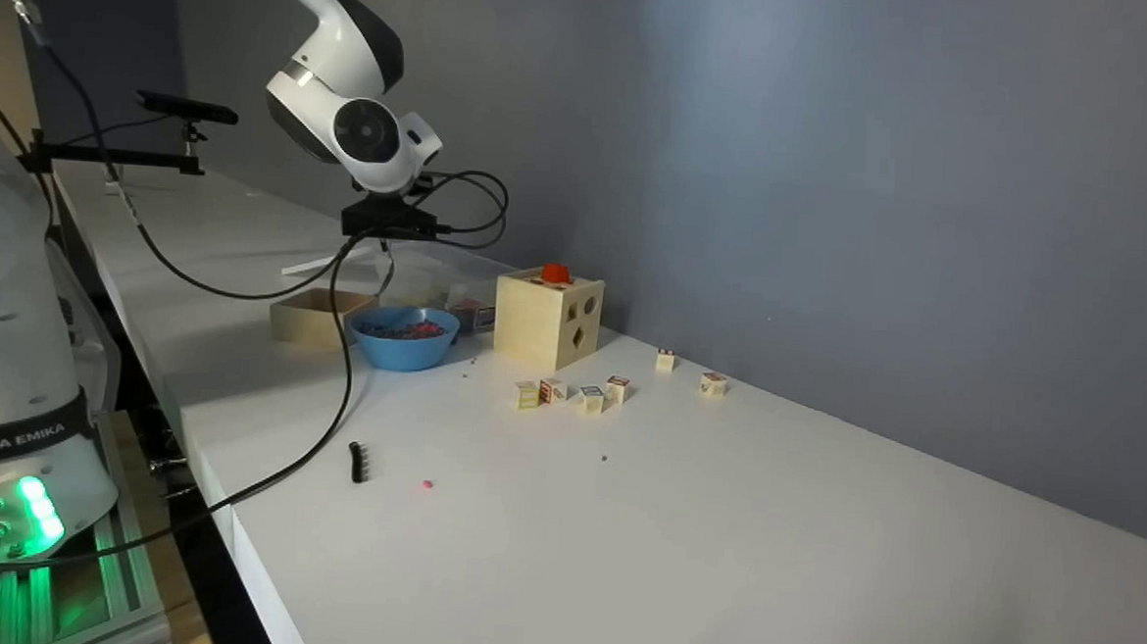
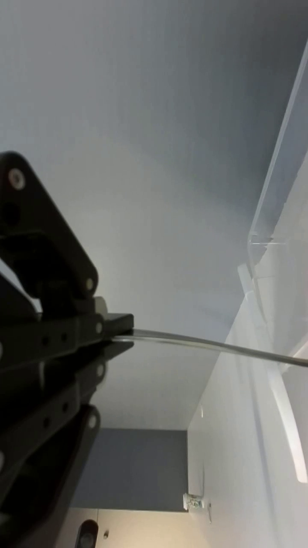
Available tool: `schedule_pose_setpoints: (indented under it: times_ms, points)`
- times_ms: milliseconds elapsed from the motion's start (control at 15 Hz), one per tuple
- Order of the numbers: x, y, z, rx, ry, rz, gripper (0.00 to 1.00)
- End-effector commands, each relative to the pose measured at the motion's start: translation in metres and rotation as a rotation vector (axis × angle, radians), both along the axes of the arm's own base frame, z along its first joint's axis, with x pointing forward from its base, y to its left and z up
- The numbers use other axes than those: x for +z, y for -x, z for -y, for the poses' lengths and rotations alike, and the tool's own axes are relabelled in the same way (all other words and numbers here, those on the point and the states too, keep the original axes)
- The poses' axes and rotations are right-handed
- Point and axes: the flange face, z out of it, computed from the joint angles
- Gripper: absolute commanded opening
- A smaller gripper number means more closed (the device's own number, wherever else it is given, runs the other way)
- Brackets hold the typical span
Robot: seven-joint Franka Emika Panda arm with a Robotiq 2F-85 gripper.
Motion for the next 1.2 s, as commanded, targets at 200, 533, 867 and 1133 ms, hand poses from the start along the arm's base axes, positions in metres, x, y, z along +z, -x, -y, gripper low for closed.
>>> schedule_pose_setpoints:
  times_ms: [200,533,867,1133]
  points:
    - [0.006,0.004,-0.002,0.023,0.006,0.006,0.01]
    - [0.001,0.009,-0.001,0.033,0.019,-0.023,0.01]
    - [0.007,0.025,-0.006,0.100,0.036,-0.050,0.01]
    - [0.021,0.043,-0.002,0.152,0.099,-0.045,0.01]
